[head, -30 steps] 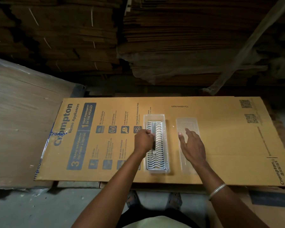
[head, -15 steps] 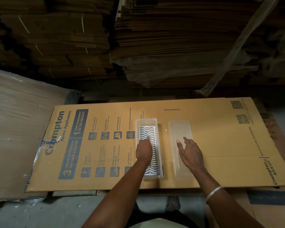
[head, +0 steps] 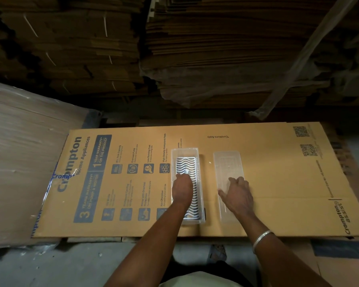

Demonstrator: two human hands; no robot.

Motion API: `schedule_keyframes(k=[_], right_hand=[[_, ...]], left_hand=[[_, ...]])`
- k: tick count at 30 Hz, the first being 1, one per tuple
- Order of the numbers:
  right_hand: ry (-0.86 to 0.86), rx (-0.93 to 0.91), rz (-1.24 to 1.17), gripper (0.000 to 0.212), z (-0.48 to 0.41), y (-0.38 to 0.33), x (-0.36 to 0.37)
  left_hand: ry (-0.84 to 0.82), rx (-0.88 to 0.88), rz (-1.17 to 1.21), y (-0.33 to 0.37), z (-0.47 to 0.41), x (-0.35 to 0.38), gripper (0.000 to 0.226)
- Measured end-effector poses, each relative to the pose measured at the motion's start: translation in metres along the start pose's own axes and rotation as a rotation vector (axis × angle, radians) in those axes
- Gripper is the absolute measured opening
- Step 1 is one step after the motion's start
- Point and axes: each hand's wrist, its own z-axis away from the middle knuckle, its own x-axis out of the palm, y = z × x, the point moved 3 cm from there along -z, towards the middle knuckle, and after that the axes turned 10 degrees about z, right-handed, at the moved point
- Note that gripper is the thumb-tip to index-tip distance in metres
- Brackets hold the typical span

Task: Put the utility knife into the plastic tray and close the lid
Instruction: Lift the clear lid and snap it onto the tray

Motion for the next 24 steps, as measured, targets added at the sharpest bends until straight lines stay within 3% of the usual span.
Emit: schedule_keyframes(k=[4, 15, 18, 21, 24], right_hand=[[-0.073, 0.104, 0.046, 0.088, 0.002, -0.003, 0.004], [-0.108, 0.235, -0.04, 0.107, -0.003, -0.003, 0.0], [-0.11, 0.23, -0.045, 0.108, -0.001, -0.006, -0.011], [-0.105, 0.209, -0.089, 0.111, 0.002, -0.015, -0.028], [-0.094, 0.174, -0.131, 0.116, 0.01, -0.032, -0.046]], left_hand=[[0.005, 0.045, -0.041, 0.0, 0.0, 0.002, 0.035], [-0.006, 0.078, -0.137, 0.0, 0.003, -0.016, 0.035], [0.067, 0.092, 0.028, -0.008, 0.008, -0.038, 0.042], [0.127, 0.021, 0.298, -0.028, 0.011, -0.06, 0.028], [0.079, -0.09, 0.562, -0.062, 0.019, -0.069, 0.017]])
